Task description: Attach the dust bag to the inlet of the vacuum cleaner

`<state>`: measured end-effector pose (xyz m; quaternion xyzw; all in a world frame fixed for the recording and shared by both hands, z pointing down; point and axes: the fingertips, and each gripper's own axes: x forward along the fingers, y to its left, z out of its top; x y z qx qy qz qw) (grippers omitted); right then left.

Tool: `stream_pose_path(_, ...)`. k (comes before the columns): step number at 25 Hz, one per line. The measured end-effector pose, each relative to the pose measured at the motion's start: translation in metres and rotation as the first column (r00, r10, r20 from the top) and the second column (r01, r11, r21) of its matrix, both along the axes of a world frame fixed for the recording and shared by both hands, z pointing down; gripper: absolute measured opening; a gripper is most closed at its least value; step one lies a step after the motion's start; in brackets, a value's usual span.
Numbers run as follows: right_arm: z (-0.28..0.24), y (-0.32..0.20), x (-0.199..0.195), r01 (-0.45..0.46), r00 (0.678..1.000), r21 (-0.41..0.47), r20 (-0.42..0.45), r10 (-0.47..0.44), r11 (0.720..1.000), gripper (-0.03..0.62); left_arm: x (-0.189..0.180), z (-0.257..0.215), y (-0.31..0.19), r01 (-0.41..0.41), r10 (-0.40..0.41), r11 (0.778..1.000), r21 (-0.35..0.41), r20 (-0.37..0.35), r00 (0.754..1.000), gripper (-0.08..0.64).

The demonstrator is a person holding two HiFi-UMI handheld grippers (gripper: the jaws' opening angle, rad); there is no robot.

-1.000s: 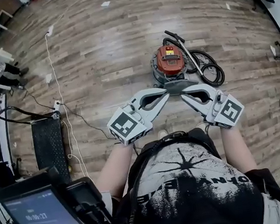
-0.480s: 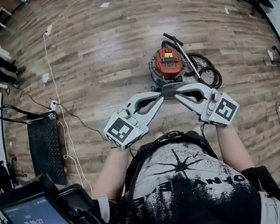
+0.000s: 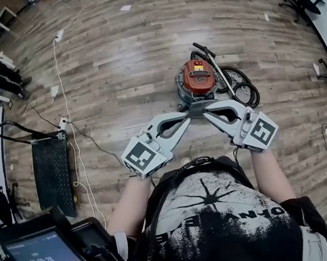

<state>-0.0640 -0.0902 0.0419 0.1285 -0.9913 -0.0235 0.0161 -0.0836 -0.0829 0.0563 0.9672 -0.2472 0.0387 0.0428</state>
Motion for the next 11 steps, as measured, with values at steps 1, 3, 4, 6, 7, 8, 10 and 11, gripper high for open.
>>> stream_pose_path(1, -0.0009, 0.0003, 0.0001, 0.000, 1.000, 0.009, 0.003, 0.000, 1.000, 0.005, 0.0006, -0.0009, 0.0004, -0.003, 0.003, 1.000, 0.002, -0.008, 1.000, 0.003)
stream_pose_path(3, -0.0014, 0.0014, 0.0001, -0.003, 1.000, 0.014, 0.000, 0.003, 1.000, 0.005, 0.0016, -0.0011, 0.0023, -0.011, 0.011, 1.000, 0.010, -0.018, 1.000, 0.003)
stream_pose_path(4, -0.0015, 0.0015, 0.0004, -0.005, 1.000, 0.015, 0.000, 0.005, 1.000, 0.005, 0.0019, -0.0010, 0.0028, -0.014, 0.014, 1.000, 0.020, -0.015, 1.000, 0.003)
stream_pose_path(6, -0.0012, 0.0012, 0.0016, -0.008, 1.000, 0.014, -0.003, 0.008, 1.000, 0.005, 0.0030, -0.0003, 0.0035, -0.017, 0.018, 0.999, 0.027, -0.011, 1.000, 0.003)
stream_pose_path(7, -0.0010, 0.0009, 0.0021, -0.010, 1.000, 0.014, -0.005, 0.010, 1.000, 0.005, 0.0035, 0.0002, 0.0039, -0.014, 0.014, 1.000, 0.015, -0.015, 1.000, 0.003)
stream_pose_path(8, -0.0008, 0.0007, 0.0022, -0.011, 1.000, 0.014, -0.007, 0.011, 1.000, 0.006, 0.0036, 0.0008, 0.0042, -0.010, 0.010, 1.000, 0.001, -0.019, 1.000, 0.002)
stream_pose_path(10, -0.0008, 0.0005, 0.0015, -0.011, 1.000, 0.017, -0.010, 0.011, 1.000, 0.005, 0.0026, 0.0018, 0.0040, -0.002, 0.001, 1.000, -0.015, -0.016, 1.000, 0.003)
stream_pose_path(11, -0.0008, 0.0005, 0.0010, -0.011, 1.000, 0.018, -0.011, 0.011, 1.000, 0.005, 0.0019, 0.0023, 0.0037, 0.003, -0.003, 1.000, -0.021, -0.012, 1.000, 0.003)
